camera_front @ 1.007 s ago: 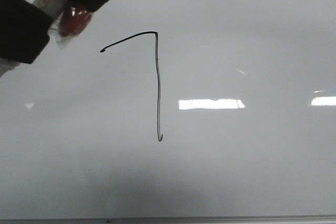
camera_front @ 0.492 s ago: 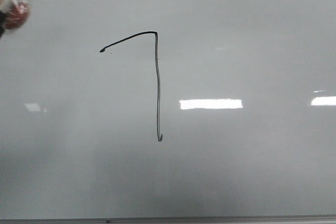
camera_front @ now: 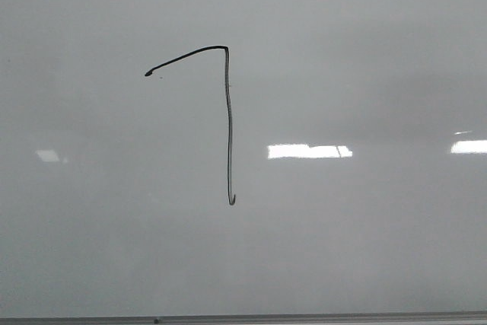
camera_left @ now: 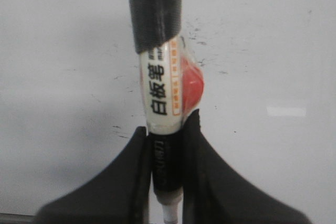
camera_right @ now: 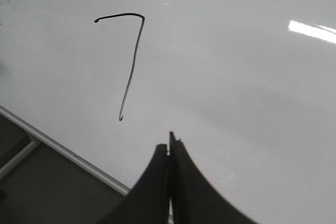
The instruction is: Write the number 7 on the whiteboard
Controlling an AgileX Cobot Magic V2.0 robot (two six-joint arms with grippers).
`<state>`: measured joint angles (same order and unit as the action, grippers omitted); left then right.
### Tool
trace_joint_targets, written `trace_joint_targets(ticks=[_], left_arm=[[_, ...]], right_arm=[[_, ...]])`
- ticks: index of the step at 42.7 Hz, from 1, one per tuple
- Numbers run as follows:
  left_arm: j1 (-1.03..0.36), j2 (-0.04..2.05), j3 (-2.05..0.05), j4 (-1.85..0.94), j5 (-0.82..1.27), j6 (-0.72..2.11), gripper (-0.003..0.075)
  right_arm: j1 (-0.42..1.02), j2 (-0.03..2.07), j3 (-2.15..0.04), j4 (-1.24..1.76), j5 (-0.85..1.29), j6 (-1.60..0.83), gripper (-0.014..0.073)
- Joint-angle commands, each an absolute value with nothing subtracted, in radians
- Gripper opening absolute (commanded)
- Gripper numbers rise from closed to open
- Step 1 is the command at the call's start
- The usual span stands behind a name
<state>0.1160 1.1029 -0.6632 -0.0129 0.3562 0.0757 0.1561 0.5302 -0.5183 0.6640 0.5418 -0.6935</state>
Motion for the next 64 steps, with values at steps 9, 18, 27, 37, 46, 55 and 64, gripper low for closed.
trace_joint_targets(ticks=[9,18,27,37,46,55,64], left_arm=[[0.116,1.278,-0.698,-0.016,0.058,0.066,-0.002],[0.116,1.383,-0.698,-0.016,-0.043,0.066,-0.002],[0.116,1.411,-0.698,-0.014,-0.05,0.066,0.0018],[0.116,1.411,-0.698,-0.014,-0.043,0.066,0.0374],[0.116,1.34,-0.698,-0.014,0.015,0.066,0.0458],[0.116,1.141,-0.658,-0.014,0.055,0.066,0.0458],[0.116,0.876,-0.562,-0.011,0.058,0.066,0.04]], right_arm=[[0.147,0.487,-0.51,0.696,0.433,-0.691,-0.0059],[0.147,0.487,-0.51,0.696,0.433,-0.691,-0.0059],[0.147,0.487,-0.51,0.696,0.434,-0.691,-0.0059],[0.147,0.487,-0.51,0.696,0.435,-0.691,-0.0059],[0.147,0.487,-0.51,0.696,0.436,-0.691,-0.0059],[0.147,0.487,-0.51,0.696,0.433,-0.691,-0.0059],[0.147,0.487,-0.51,0.696,0.433,-0.691,-0.0059]])
